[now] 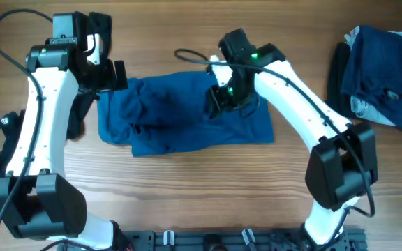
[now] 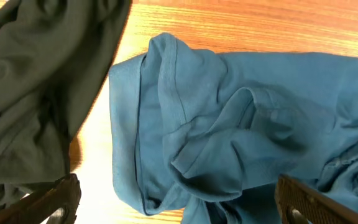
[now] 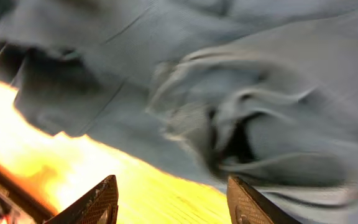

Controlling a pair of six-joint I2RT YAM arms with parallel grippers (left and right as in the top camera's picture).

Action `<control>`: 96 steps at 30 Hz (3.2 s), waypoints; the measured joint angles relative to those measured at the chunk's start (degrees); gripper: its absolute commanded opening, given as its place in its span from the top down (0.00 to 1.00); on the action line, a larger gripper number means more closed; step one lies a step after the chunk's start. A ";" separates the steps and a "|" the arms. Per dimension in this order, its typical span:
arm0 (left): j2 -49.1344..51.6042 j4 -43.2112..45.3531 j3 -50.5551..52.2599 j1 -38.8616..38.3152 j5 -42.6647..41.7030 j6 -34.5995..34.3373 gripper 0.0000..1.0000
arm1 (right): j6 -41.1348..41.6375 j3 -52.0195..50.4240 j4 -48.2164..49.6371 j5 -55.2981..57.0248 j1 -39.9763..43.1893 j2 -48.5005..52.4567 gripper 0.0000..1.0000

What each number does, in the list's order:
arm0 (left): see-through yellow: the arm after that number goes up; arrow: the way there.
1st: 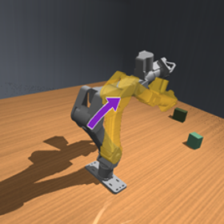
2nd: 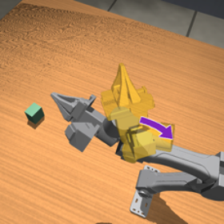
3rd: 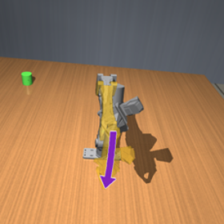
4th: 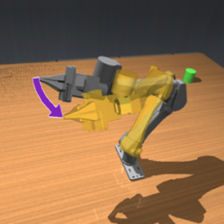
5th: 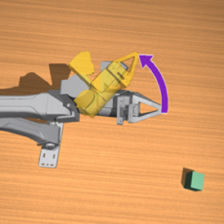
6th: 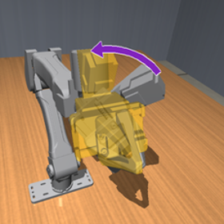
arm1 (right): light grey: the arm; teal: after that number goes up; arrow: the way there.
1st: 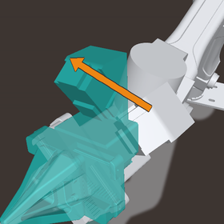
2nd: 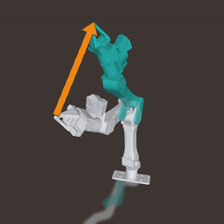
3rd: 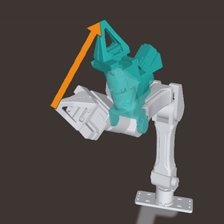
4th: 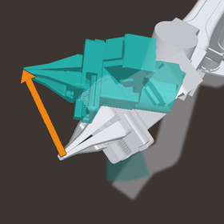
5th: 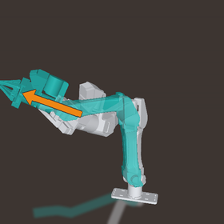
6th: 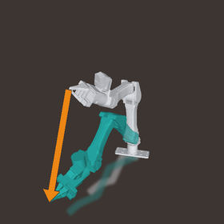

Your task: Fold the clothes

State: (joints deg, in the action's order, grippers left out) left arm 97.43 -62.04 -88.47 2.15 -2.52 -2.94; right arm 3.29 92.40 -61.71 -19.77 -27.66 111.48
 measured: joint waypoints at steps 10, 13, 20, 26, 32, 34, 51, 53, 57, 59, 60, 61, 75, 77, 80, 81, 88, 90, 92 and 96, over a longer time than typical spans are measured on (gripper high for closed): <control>0.00 0.20 0.00 0.00 0.00 0.00 0.00 | -0.57 0.00 -1.88 5.84 3.30 0.00 0.34; 0.00 0.17 0.00 0.00 0.00 0.00 0.00 | -0.37 0.00 0.11 9.49 6.29 0.00 0.34; 0.00 0.20 0.00 0.00 0.00 0.00 0.00 | -7.08 -0.35 2.89 9.57 9.07 2.03 0.45; 0.00 0.20 0.00 0.00 0.00 0.00 0.00 | -11.87 -4.81 5.31 4.83 9.07 2.34 0.57; 0.00 0.17 0.00 0.00 0.00 0.00 0.00 | -12.76 -6.58 7.02 2.56 9.07 2.36 0.95; 0.00 0.20 0.00 0.00 0.00 0.00 0.00 | -12.98 -7.08 6.93 1.38 9.07 2.38 0.96; 0.00 0.22 0.00 0.00 0.00 0.00 0.00 | -13.03 -7.21 1.09 -3.45 -8.28 -0.72 0.02; 0.00 0.22 0.00 0.00 0.00 0.00 0.00 | -13.00 -7.21 1.27 -2.62 -9.11 -0.72 0.02; 0.00 0.22 0.00 0.00 0.00 0.00 0.00 | -10.10 -7.19 3.26 -1.09 -7.50 -0.72 0.01; 0.00 0.22 0.00 0.00 0.00 0.02 0.00 | -5.88 -6.97 6.08 -0.59 -4.37 -0.72 0.00; 0.00 0.22 0.00 0.00 0.00 0.00 0.00 | -4.31 -6.86 7.15 -0.48 -2.84 -0.72 0.00; 0.00 0.20 0.00 0.00 0.00 0.00 0.00 | -2.95 -6.75 8.44 -0.52 -1.14 -0.72 0.00; 0.00 1.44 0.00 0.00 0.00 0.00 0.00 | 7.52 -7.96 18.49 4.04 7.48 -0.48 0.39; 0.00 1.46 0.00 0.00 0.00 0.00 0.00 | 10.34 -7.96 18.45 7.65 7.48 0.17 0.36; 0.00 1.49 0.00 0.00 0.00 0.00 0.00 | 13.05 -8.09 19.06 11.02 7.48 1.64 0.35; 0.00 1.46 0.00 0.00 0.00 0.00 0.00 | 13.68 -8.31 19.61 11.52 7.48 1.88 0.35; 0.00 1.49 0.00 0.00 0.00 0.00 0.00 | 17.07 -8.55 22.40 11.82 7.48 5.03 0.82; 0.00 1.49 0.00 0.00 0.00 0.00 0.00 | 17.53 -8.61 22.84 10.88 7.48 5.70 0.94; 0.00 1.55 0.00 0.00 0.00 0.02 0.00 | 17.70 -8.63 23.41 9.53 7.48 5.75 0.96; 0.00 1.81 0.00 0.00 0.00 0.00 0.00 | 16.90 -8.70 28.15 5.46 7.48 5.75 0.96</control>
State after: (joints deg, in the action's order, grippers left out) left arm 97.43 -60.23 -88.47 2.15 -2.52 -2.94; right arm 20.18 83.70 -33.56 -14.31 -20.18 117.23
